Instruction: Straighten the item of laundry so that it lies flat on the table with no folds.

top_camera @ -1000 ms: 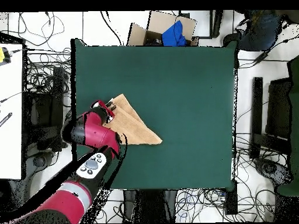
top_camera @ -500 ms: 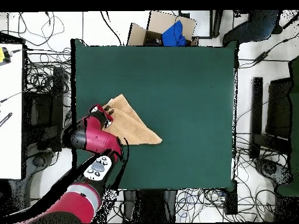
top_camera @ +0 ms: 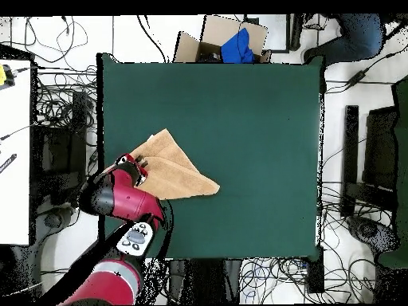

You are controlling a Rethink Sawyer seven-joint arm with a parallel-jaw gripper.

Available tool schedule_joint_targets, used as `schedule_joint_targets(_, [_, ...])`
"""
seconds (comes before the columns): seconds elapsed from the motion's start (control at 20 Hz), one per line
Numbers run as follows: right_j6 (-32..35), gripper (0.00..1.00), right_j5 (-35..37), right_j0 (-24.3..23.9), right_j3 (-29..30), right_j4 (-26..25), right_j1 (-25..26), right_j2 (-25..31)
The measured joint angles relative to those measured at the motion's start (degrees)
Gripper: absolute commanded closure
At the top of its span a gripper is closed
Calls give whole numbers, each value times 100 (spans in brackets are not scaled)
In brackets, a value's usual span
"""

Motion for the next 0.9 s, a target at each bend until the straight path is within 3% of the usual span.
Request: schedule_joint_targets(0.9, [0,100,-1,134,874,2,-588,424])
